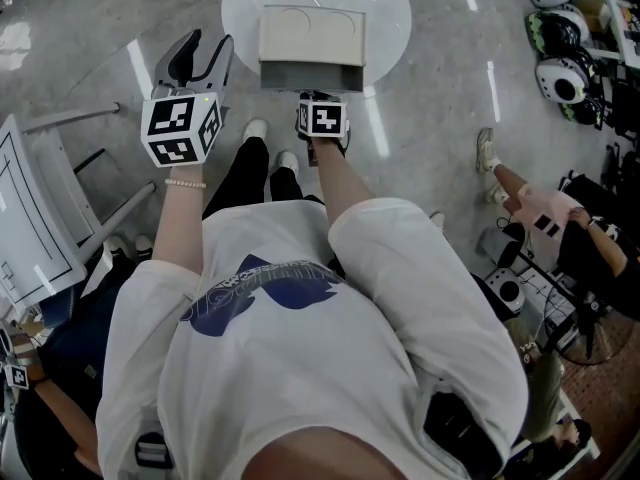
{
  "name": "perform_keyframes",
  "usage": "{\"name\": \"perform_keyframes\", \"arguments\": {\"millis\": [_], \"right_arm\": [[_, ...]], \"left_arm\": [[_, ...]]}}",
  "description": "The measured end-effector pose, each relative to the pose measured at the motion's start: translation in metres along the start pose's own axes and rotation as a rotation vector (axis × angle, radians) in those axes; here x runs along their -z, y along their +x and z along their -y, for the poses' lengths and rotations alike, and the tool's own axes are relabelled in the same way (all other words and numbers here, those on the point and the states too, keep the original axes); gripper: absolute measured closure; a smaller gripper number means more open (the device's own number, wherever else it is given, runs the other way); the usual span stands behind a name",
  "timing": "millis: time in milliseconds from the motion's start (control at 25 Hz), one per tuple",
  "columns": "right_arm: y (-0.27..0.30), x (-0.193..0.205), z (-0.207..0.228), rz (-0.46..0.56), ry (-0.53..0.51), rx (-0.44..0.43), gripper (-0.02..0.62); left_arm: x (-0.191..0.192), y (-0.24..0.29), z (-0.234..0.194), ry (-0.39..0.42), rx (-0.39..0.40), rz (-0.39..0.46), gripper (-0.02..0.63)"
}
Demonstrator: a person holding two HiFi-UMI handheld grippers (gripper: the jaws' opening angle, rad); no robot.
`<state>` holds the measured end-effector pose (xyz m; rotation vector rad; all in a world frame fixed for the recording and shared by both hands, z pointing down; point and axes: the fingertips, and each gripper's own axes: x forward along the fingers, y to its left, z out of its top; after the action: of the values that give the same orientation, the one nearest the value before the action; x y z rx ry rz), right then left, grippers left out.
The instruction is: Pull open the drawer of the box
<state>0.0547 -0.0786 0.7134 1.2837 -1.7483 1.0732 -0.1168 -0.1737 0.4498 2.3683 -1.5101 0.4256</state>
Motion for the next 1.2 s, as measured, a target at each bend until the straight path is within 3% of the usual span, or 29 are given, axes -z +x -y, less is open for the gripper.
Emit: {"name": "perform_keyframes", "arguments": {"millis": [640,840,1000,1200], "right_arm": [[-0.004,0.007,0.0,0.024,-0.013,0.017,0.511],[-0.021,0.009,0.007,0.067,0.022,0.002,0.467],[-0.074,-0.012,0.026,0.228,0.052,-0.017,0.476],[-0.212,-0.093,0.04,0.634,-0.051,-0.004,0.494]], "left_arm": [[0.008,-0.02,0.0,-0.008,-0.031,0.002,0.425],[0.006,-0.028,0.004,-0.018,-0.037,0.025,0.425],[-0.003,-0.047,0.017,-0.033,-0.041,0.079,0.425],[-0.03,-0.083,0.045,-0.021,-0.05,0.19,0.426]]}}
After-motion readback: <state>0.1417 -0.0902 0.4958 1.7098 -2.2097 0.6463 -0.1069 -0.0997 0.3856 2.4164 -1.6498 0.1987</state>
